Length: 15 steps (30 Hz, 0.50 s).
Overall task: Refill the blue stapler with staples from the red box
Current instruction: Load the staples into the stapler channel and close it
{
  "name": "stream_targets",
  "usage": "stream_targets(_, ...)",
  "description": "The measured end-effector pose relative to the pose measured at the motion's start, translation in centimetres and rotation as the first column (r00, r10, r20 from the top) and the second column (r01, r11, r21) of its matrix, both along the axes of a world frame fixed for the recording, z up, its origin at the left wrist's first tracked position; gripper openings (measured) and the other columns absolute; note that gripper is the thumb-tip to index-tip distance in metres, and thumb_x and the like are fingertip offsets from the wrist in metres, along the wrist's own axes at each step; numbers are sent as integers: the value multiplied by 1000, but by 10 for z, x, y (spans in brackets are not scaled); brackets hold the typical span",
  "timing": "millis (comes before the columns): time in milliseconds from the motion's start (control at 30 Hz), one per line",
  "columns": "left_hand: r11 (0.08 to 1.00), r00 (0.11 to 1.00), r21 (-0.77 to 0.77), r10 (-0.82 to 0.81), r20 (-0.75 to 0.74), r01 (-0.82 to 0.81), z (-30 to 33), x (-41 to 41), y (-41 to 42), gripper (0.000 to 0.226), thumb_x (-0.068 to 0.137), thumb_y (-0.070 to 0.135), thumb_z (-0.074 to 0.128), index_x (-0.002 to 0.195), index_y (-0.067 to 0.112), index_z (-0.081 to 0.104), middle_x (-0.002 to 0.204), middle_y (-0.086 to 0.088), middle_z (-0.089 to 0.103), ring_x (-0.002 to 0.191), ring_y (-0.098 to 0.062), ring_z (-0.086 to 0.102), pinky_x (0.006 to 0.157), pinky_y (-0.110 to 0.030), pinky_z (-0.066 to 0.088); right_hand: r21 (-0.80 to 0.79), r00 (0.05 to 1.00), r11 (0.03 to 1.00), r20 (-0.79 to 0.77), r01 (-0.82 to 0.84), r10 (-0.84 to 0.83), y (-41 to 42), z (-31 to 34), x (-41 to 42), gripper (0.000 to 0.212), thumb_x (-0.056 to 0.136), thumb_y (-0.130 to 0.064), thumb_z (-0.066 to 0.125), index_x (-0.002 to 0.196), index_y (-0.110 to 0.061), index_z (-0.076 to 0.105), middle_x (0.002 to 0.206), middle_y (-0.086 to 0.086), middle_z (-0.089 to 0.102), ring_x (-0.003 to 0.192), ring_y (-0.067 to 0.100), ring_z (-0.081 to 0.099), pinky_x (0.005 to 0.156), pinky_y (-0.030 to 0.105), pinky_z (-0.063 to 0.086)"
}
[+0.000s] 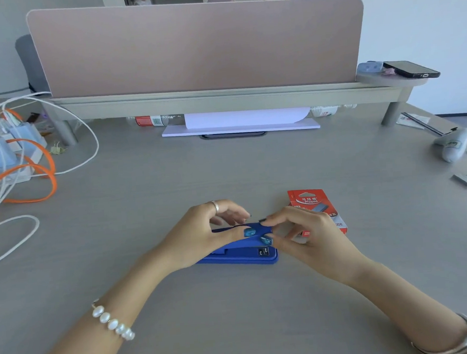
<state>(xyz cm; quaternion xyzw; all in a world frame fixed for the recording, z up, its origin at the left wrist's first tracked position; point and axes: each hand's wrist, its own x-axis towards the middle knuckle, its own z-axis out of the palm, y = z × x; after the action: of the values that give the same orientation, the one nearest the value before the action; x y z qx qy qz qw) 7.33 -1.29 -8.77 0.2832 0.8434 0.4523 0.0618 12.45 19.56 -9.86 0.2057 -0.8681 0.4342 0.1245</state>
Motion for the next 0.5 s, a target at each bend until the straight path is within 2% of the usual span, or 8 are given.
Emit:
stream_targets(67,999,1000,32,-5,26,4,-3,1,-3,12,80,26,70,92,26,70,92,6,73,89,-8,65,88,-31,49,3,1000,1000,13,2,-2,1,0,0,14,79,-24,68,92,-20,66,91,-8,69,79,5,63,67,22,53)
stream_targets(167,1000,999,28,-14,36,13,-8,1,-3,12,80,25,71,91,28,72,91,5,74,87,-9,65,87,-31,50,27,998,1000,69,4,-6,2,-2,0,13,78,-12,70,88,-19,66,93,-15,69,80,6,64,70,26,53)
stream_targets(267,999,999,38,-2,44,0,-12,1,-3,17,75,35,72,92,31,72,94,6,74,88,-11,66,87,-36,51,45,996,999,88,12,-16,3,-2,1,16,77,-9,70,86,-22,66,92,-13,70,76,9,65,70,24,53)
stream_targets(367,999,999,49,11,41,-13,-13,1,-2,16,77,27,73,93,27,73,95,8,74,86,-9,66,85,-33,51,68,996,998,87,20,-26,4,-1,1,14,77,-10,70,86,-20,67,88,-15,69,74,10,65,67,18,51)
stream_targets(500,998,999,58,23,48,-25,-13,2,-2,16,77,24,73,92,28,73,96,8,74,86,-9,65,81,-27,52,85,996,996,74,33,-39,4,-1,1,15,77,-15,71,84,-27,65,88,-8,72,70,13,65,67,22,52)
